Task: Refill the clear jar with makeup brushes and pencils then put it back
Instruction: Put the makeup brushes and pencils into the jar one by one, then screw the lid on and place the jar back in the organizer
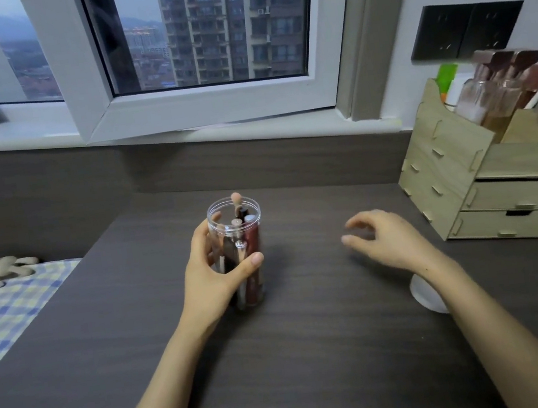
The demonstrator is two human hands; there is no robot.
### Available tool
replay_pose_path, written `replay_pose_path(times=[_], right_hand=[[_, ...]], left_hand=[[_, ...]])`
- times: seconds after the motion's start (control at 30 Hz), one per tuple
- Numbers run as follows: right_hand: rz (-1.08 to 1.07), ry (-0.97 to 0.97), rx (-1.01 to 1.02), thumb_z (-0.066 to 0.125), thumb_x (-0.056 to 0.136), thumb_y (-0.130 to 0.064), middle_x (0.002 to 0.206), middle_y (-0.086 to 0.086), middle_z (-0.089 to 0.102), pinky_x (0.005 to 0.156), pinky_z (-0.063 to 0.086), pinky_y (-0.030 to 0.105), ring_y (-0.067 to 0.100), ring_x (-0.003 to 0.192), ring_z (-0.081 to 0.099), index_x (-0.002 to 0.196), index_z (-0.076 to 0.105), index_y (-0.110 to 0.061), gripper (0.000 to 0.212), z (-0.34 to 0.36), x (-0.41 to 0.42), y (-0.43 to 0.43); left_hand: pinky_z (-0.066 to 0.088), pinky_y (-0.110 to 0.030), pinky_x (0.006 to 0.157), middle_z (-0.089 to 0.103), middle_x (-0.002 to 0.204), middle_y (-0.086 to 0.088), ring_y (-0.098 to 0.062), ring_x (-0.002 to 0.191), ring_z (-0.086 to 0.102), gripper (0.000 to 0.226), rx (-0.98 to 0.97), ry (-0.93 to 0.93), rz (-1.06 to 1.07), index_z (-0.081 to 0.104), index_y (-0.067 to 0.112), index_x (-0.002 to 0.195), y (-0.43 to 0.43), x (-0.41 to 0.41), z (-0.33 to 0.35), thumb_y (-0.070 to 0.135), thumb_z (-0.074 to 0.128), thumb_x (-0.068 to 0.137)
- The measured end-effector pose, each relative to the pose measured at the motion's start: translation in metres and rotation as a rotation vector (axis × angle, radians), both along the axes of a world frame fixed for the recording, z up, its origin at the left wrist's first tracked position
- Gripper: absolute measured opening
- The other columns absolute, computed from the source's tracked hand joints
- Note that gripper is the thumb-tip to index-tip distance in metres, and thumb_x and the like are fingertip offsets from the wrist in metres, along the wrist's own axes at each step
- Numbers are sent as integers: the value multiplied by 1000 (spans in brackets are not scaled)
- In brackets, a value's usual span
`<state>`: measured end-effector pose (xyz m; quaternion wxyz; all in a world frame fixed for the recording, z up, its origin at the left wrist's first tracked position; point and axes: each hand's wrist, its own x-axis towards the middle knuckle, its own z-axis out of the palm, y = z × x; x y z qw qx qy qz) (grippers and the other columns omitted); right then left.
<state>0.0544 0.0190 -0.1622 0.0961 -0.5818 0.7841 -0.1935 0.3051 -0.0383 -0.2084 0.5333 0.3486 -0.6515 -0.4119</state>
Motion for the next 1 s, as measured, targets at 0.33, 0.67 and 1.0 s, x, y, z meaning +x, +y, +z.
replay_pose_path(times=[0.33,0.67,1.0], right_hand=[[-169,79,309,67,75,-44,136,9,45,102,38,37,29,128,39,135,42,-28,67,-27,-45,58],[108,-1294,-534,77,58,-36,82,6,59,76,60,31,16,80,65,77,54,-14,37,20,-2,26],[338,-1158,-520,72,72,1,111,8,61,78,51,15,12,100,61,73,45,-12,31,24,45,-4]], left_hand=[[46,-32,93,63,103,17,-8,100,59,60,4,-18,19,49,48,108,3,-12,-1,47,76,53],[43,-14,86,65,103,28,3,101,60,64,28,-25,-120,51,43,110,18,-43,3,37,81,54],[41,-11,90,61,110,35,7,109,55,68,70,-26,-190,48,47,112,19,-57,2,42,79,52]])
